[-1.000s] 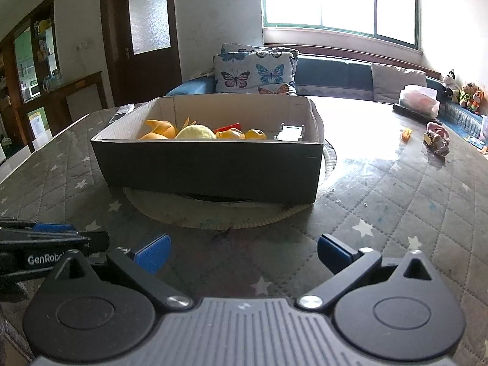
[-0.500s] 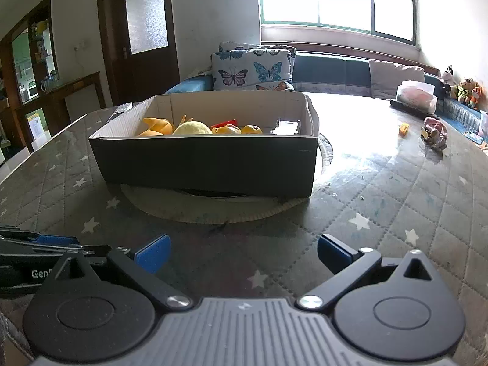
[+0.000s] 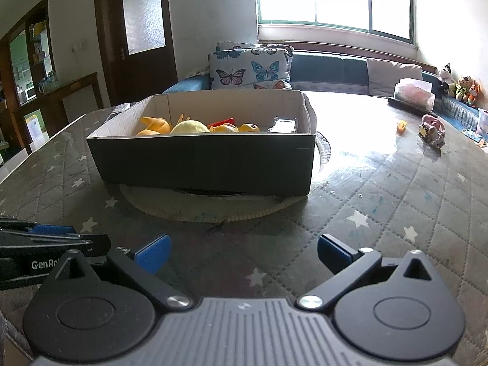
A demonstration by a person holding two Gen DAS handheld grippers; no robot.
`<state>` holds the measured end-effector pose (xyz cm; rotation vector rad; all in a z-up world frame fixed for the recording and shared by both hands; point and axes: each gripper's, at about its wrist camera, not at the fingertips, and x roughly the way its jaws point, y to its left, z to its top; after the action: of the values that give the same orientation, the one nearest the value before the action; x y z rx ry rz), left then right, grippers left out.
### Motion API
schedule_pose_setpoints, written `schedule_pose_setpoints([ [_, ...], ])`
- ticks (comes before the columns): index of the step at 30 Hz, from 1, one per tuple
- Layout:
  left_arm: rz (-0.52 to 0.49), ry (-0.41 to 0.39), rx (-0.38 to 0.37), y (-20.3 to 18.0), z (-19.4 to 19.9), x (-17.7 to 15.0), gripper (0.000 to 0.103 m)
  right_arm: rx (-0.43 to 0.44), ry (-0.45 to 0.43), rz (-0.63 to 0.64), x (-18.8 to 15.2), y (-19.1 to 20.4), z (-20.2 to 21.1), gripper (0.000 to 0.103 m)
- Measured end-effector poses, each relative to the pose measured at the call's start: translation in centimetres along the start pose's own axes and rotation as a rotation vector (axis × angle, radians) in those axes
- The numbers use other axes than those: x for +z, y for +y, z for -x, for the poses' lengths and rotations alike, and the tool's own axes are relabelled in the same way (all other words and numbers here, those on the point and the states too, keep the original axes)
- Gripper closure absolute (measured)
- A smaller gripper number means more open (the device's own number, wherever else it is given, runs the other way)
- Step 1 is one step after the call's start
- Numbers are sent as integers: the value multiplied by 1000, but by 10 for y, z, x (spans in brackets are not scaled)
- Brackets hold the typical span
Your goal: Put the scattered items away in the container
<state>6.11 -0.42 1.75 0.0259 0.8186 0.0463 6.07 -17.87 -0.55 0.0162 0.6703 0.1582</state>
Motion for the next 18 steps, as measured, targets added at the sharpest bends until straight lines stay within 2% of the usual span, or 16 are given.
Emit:
schedule_pose_setpoints([
  [18, -34, -46, 32, -4, 0, 8, 60, -12, 12, -5, 0, 1, -4, 0],
])
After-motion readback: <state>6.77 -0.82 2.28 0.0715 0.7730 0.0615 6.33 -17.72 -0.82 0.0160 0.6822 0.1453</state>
